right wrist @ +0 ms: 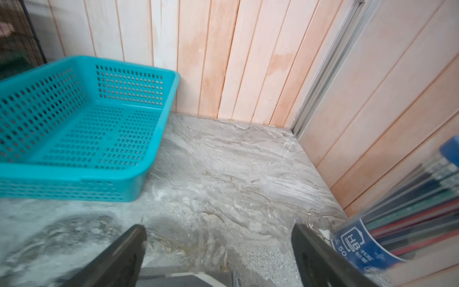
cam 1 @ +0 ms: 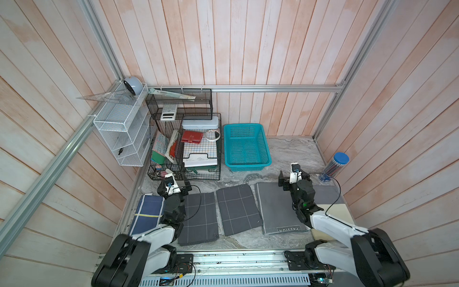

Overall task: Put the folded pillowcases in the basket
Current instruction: Adjust the pillowcase at the center of the board.

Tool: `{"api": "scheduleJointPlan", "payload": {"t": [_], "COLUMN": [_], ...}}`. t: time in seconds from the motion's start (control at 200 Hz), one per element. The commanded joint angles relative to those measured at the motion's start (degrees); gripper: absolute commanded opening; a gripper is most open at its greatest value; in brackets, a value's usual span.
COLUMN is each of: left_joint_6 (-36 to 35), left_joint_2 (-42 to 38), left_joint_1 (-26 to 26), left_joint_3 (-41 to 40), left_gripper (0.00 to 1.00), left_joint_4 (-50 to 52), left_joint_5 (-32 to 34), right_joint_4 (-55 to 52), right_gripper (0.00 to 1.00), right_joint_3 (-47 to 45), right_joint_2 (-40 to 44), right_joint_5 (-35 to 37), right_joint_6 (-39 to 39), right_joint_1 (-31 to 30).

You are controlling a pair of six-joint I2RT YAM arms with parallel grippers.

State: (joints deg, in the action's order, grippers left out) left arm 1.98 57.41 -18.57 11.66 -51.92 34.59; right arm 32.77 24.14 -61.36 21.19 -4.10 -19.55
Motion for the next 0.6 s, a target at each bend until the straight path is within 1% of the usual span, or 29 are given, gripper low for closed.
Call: {"api": "scheduleJointPlan", "payload": {"t": [0.0, 0.01, 0.07, 0.105, 0.115, 0.12, 0.145, 0.155, 0.175, 0.24, 0.305, 0.38, 0.425, 0.475, 0.505, 0.535, 0.56, 0.595], "left_joint_6": [11.96, 13.81, 24.22, 29.63, 31.33, 32.08, 35.17, 36.31, 38.26, 43.58, 44.58, 44.1, 43.17, 42.52, 42.24, 42.44, 43.03, 44.19], "left_joint_2": [-11.14, -11.5, -14.03, -14.97, -15.2, -15.3, -15.9, -16.25, -16.86, -19.37, -22.56, -26.74, -27.41, -25.52, -23.89, -22.55, -21.81, -20.83], "left_joint_1": [-0.87, -0.9, -0.9, -0.86, -0.86, -0.81, -0.73, -0.69, -0.51, 0.23, 1.43, 2.75, 3.73, 3.87, 3.47, 2.37, 0.74, -2.19], "left_joint_3": [10.45, 11.25, 15.66, 18.29, 18.94, 19.28, 20.82, 21.44, 22.48, 25.2, 25.95, 23.96, 23.14, 23.93, 24.68, 24.83, 24.36, 23.57], "left_gripper": [1.0, 1.0, 1.0, 1.0, 1.0, 1.0, 1.0, 1.0, 1.0, 1.0, 1.0, 1.0, 1.0, 1.0, 1.0, 1.0, 1.0, 1.0], "left_joint_4": [33.25, 35.17, 45.88, 53.58, 55.41, 55.86, 60.27, 62.16, 65.5, 75.34, 80.8, 82.51, 83.54, 85.77, 87.14, 87.7, 87.46, 87.27], "left_joint_5": [4.08, 4.26, 5.72, 6.01, 5.8, 5.64, 4.83, 4.31, 3.28, -0.71, -4.86, -10.43, -14.67, -20.0, -23.0, -24.43, -24.26, -22.28], "right_joint_4": [-26.26, -27.01, -36.83, -42.37, -43.2, -44.52, -47.61, -48.68, -48.81, -48.42, -50.21, -54.93, -57.8, -59.13, -59.13, -58.32, -57.45, -56.3], "right_gripper": [0.98, 0.98, 0.98, 0.98, 0.98, 0.98, 0.98, 0.98, 0.98, 0.98, 0.98, 0.98, 0.98, 0.98, 0.98, 0.98, 0.98, 0.98], "right_joint_3": [9.01, 9.4, 13.45, 14.8, 14.93, 15.11, 15.25, 15.1, 14.85, 13.18, 13.01, 14.58, 15.35, 15.24, 14.77, 14.03, 13.31, 12.7], "right_joint_2": [7.72, 8.0, 11.35, 13.04, 13.25, 13.83, 15.16, 16.17, 16.69, 19.58, 20.21, 17.95, 16.1, 14.1, 12.92, 11.97, 11.13, 9.7], "right_joint_5": [1.15, 0.97, 1.48, 3.45, 3.7, 4.37, 4.54, 3.34, 2.45, -6.89, -12.05, -17.33, -18.29, -18.08, -17.72, -17.46, -16.98, -16.03], "right_joint_6": [9.5, 10.05, 19.12, 26.04, 26.98, 29.31, 33.57, 35.41, 35.88, 36.46, 36.12, 35.26, 35.47, 35.68, 35.74, 35.79, 35.8, 35.83], "right_joint_1": [-0.25, -0.28, -0.07, 0.03, 0.08, 0.18, 0.49, 0.99, 1.22, 3.35, 3.56, 2.8, 1.07, -2.02, -4.03, -6.22, -8.08, -10.73]}}
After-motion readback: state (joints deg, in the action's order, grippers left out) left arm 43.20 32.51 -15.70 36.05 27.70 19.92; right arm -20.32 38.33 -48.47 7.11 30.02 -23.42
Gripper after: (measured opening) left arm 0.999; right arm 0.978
